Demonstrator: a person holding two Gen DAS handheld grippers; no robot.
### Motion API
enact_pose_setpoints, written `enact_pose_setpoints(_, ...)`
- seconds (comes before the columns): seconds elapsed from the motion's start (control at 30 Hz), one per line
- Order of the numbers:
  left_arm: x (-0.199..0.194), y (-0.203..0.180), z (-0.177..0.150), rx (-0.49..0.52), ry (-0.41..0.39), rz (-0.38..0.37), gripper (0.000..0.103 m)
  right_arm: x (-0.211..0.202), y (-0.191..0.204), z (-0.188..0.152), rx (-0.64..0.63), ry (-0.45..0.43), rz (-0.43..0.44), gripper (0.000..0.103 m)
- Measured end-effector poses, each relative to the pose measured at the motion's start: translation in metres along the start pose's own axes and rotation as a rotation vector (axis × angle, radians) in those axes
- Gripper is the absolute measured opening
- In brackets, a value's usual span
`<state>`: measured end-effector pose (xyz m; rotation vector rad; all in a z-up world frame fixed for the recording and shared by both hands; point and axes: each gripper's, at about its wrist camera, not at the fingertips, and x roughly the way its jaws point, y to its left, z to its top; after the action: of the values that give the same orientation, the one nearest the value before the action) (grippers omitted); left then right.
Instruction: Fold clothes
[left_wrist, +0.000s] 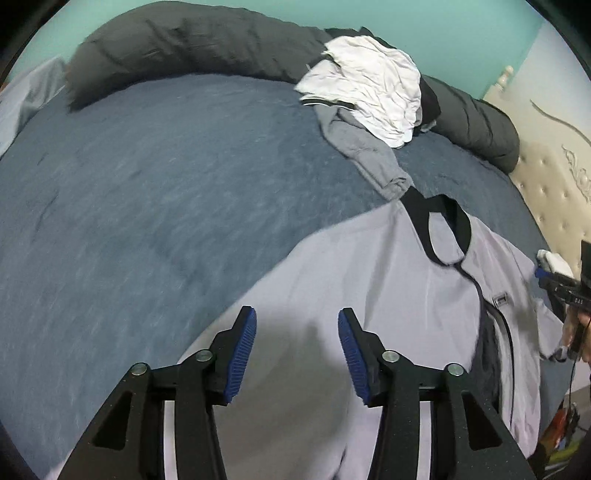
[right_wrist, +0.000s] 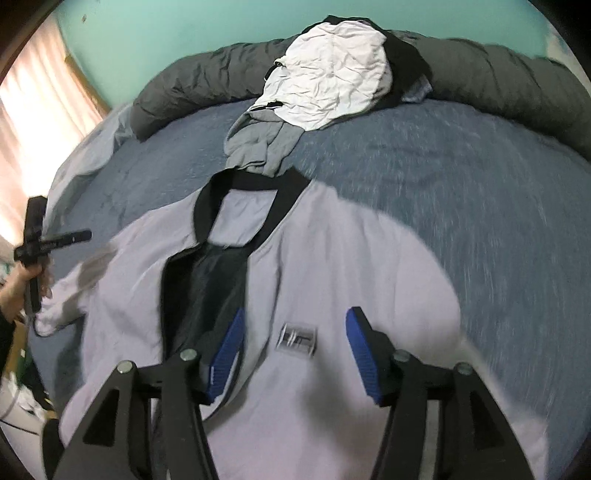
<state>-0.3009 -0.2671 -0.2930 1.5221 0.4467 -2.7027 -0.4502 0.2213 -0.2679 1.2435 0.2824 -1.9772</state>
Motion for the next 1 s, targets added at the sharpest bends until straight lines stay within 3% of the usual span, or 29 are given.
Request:
enact_pose_setpoints(0.03,0.010,-0.004,0.006,0.013,0.005,0.006,0.061,0.007,-0.001,0.007,-0.019,0.004,-0.011,0.062)
enact_pose_setpoints(0.27,0.071,-0.026,0.042,0.084,0.036,0.034,0.061,0.064,-0.015,0.047,-0.109,0.048,-0.060,0.064)
enact_pose_setpoints(0.43,0.105,-0.028,0.053,0.104,0.072,0.034,0.061,0.090,-0.022,0.068,-0.139,0.068,-0.085,0.064)
enact_pose_setpoints(0.6,0.118,-0.029,0.048,0.115,0.090,-0.012,0.061,0.116,-0.027,0.079,-0.176,0.115,-0.113,0.064)
enact_pose_setpoints(0.63,0.121,-0.029,0.047,0.118,0.094,-0.021,0.057,0.121,-0.029,0.080,-0.172,0.129,-0.107,0.064)
enact_pose_setpoints(0.67,0.123,-0.030,0.045,0.122,0.096,-0.027,0.046,0.126,-0.030,0.081,-0.169,0.142,-0.101,0.064)
enact_pose_setpoints(0.7,0.123,-0.031,0.043,0.135,0.093,-0.019,0.038,0.129,-0.030,0.080,-0.173,0.146,-0.095,0.062)
enact_pose_setpoints(0.73,0.124,-0.033,0.041,0.145,0.090,-0.014,0.023,0.131,-0.029,0.079,-0.176,0.150,-0.089,0.050)
enact_pose_setpoints(0.77,0.123,-0.034,0.041,0.143,0.090,-0.019,0.016,0.133,-0.028,0.078,-0.182,0.155,-0.084,0.041)
enact_pose_setpoints(0.83,0.122,-0.037,0.040,0.149,0.090,-0.013,0.011,0.135,-0.023,0.075,-0.205,0.160,-0.072,0.016)
enact_pose_setpoints(0.87,0.120,-0.038,0.040,0.156,0.086,-0.004,0.009,0.134,-0.020,0.074,-0.219,0.151,-0.076,0.009)
enact_pose_setpoints(1.0,0.098,-0.039,0.051,0.123,0.005,0.037,0.007,0.123,-0.019,0.072,-0.223,0.086,-0.107,0.002)
